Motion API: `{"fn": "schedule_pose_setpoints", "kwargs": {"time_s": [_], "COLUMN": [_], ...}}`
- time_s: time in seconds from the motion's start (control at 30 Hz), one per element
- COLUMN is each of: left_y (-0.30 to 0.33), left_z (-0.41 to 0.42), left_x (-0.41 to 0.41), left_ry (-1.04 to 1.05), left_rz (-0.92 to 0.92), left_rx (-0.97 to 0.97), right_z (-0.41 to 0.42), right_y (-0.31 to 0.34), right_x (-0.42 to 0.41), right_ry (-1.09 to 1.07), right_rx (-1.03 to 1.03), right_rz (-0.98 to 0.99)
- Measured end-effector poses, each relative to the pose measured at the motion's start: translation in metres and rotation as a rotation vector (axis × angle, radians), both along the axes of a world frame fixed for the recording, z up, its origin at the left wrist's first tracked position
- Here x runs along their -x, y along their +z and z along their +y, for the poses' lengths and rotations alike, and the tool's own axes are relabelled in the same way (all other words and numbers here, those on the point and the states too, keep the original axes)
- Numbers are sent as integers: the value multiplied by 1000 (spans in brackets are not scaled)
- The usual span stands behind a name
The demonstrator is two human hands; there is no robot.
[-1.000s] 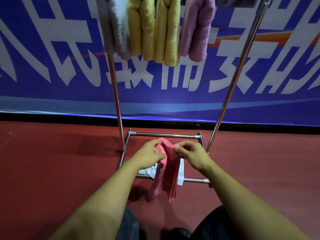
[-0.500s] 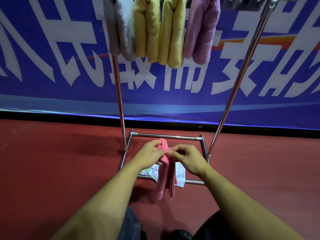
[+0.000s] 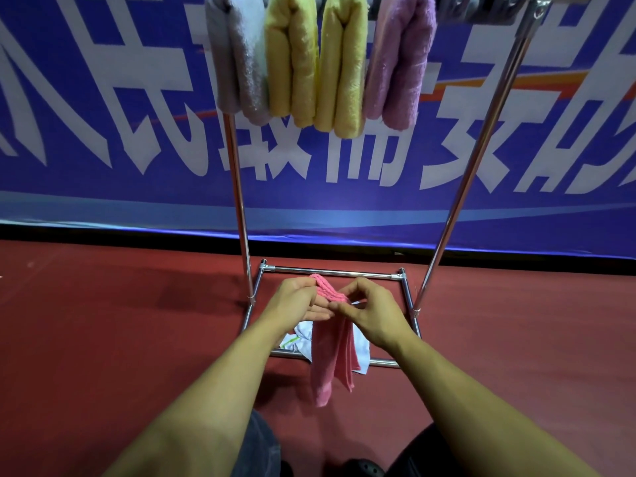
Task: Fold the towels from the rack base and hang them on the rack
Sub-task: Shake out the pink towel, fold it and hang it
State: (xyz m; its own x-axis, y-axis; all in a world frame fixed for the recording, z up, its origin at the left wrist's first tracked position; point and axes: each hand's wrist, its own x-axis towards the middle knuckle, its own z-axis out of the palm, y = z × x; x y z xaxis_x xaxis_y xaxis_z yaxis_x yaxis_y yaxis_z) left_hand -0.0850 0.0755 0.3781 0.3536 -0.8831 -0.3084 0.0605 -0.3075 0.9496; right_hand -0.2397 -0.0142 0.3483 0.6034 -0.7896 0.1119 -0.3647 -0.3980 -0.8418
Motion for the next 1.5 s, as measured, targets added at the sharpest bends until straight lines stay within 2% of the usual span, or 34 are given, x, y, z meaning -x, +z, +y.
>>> {"fn": "schedule_pose_setpoints", "kwargs": {"time_s": [0.07,0.23,0.37,0.47,0.77,0.93,1.07,1.17,1.33,1.4,1.5], "left_y": [-6,-16,-19,-19,-15,-8,-6,-7,-3,-2,1], "left_z": [-3,-2,-6,-10,-16,-14,-9,-11,-14,-13,-12], "left_x": [-3,-8,-1,2,2,0,3,7,13,13,12], "left_ry": [-21,-64,-16,16,98,115,29,-2,62,66,74], "left_rz": [-94,-707,-860,-786,-318,-298,-150,-169,-216,-223,-235], "left_rx": [-29,-61,24,124,268,310,339,325,296,305,311], "right_z": [-2,-8,-13,-15,-14,-8,-4,-3,-6,-7,-7], "right_y": [-1,-2,-1,3,13,23,29,30,28,27,24], "right_x": [1,8,13,16,19,14,12,11,14,17,19], "right_ry": [-9,-46,-89,-136,-152,-115,-54,-43,-55,-9,117], "right_rx": [4,-11,-31,-50,-210,-258,-300,-312,-247,-301,-488], "right_rz": [-1,-36,-66,-94,-286,-426,-506,-523,-471,-459,-464]}}
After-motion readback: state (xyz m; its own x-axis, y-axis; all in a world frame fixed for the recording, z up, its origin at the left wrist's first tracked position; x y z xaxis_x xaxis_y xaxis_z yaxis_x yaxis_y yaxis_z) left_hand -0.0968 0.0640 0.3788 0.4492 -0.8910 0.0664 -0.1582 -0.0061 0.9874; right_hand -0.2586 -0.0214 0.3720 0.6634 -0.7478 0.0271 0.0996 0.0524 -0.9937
